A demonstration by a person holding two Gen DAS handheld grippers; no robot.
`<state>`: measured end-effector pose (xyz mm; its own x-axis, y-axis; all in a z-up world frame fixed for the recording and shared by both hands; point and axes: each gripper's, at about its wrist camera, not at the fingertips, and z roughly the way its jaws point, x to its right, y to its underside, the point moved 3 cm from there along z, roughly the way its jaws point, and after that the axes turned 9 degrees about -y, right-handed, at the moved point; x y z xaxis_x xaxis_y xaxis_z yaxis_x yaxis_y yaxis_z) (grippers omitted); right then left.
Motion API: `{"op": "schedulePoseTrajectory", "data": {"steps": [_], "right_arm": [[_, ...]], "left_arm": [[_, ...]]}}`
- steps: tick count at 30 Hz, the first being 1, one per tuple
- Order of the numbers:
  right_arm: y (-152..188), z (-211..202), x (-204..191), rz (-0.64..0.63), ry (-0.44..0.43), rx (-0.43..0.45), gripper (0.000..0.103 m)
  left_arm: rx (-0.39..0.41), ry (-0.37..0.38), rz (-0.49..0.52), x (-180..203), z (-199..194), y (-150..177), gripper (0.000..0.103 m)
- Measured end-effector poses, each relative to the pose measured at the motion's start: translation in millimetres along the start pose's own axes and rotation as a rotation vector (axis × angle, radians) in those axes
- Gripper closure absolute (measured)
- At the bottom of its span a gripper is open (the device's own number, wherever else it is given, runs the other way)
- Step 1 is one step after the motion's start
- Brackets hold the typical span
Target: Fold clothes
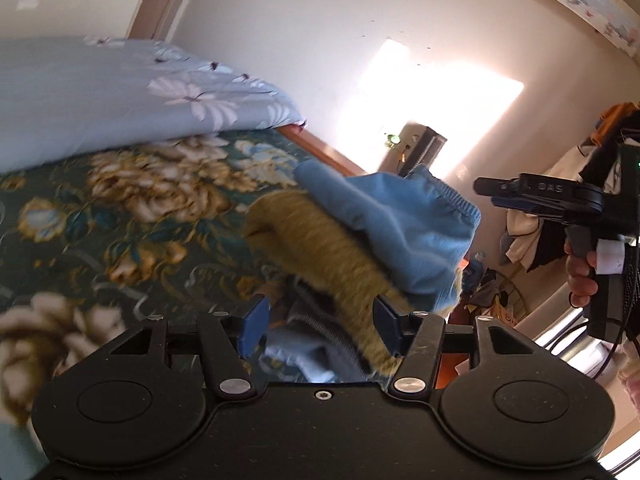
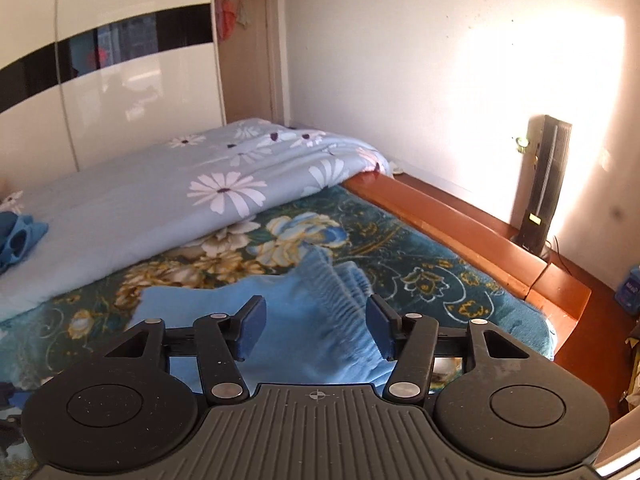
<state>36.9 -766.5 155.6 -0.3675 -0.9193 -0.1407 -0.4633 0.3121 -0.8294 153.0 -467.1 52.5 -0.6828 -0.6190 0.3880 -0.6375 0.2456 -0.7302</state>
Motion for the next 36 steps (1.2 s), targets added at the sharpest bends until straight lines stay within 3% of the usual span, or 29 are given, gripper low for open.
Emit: {"op": "schedulePoseTrajectory", "data": {"steps": [4, 7, 10, 17, 22, 25, 27, 36], "right_arm": [[21, -24, -57, -0.068, -0.079, -0.01, 0.042], [39, -39, -106, -0.136, -0.121, -0.008, 0.029], [63, -48, -156, -0.175, -0.186, 0.001, 0.027], [129, -57, -257, -0.107, -0.333, -0.03, 0.015], [185, -67, -315, -0.091, -0.403, -0.067, 0.015], [214, -70, -345, -0.055, -0.471, -0.117, 0.014], [230, -73, -367, -0.047, -0.51, -0.141, 0.0], [293, -91, -462, -0.151, -0.604, -0.216, 0.0]], "left_arm": [[0.012, -0.084, -0.098, -47, -62, 33, 0.037], [0.064, -0.159, -0.079, -74, -109, 50, 0.028], [0.099, -0.268, -0.037, -96, -157, 68, 0.025], [0.177, -0.46, -0.092, -154, -273, 117, 0.011], [0.209, -0.596, -0.201, -193, -341, 151, 0.008], [0.244, -0.652, -0.221, -201, -375, 164, 0.003], [0.263, -0.701, -0.23, -205, -394, 172, 0.002], [0.304, -0.874, -0.287, -221, -439, 208, 0.002]]}}
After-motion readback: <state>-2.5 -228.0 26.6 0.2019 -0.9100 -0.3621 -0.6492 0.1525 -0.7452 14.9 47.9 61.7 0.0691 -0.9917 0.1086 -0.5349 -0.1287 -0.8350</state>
